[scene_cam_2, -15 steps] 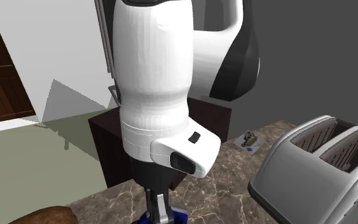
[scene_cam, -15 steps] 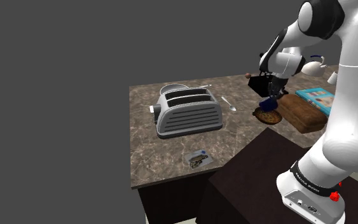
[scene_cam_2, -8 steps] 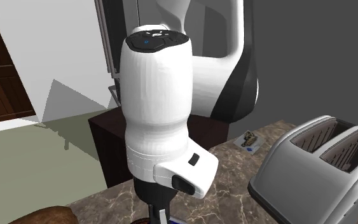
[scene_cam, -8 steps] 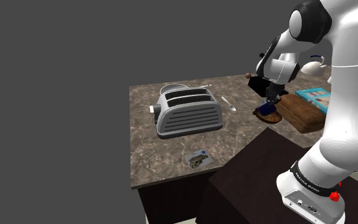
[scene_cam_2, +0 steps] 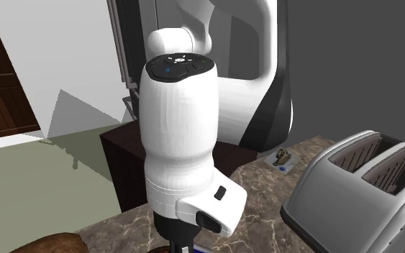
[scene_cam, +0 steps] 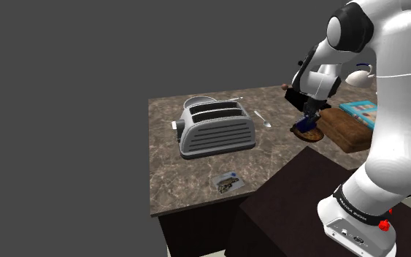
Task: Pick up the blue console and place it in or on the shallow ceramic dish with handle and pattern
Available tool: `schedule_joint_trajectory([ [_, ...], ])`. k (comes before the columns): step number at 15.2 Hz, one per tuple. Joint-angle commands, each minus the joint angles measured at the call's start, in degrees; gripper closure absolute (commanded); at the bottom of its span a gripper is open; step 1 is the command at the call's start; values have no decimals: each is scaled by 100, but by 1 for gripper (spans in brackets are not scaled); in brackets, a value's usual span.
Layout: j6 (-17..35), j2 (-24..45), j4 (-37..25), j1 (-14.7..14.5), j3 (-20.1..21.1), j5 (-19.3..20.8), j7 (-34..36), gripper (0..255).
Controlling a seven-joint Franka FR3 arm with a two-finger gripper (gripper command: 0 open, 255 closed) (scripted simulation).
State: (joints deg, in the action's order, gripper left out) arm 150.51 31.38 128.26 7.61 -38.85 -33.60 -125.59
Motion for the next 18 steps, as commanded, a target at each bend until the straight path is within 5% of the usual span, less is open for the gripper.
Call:
schedule_joint_trajectory([
  [1,-7,30,29,19,1,-2,-7,255],
  [2,-7,30,29,19,1,-2,-7,255],
  [3,6,27,43,25,6,-9,-20,0],
  [8,-7,30,29,19,1,-2,-7,0],
  [12,-465,-618,179,-596,-731,705,480,0],
  [18,-465,-619,179,-595,-730,705,480,0],
])
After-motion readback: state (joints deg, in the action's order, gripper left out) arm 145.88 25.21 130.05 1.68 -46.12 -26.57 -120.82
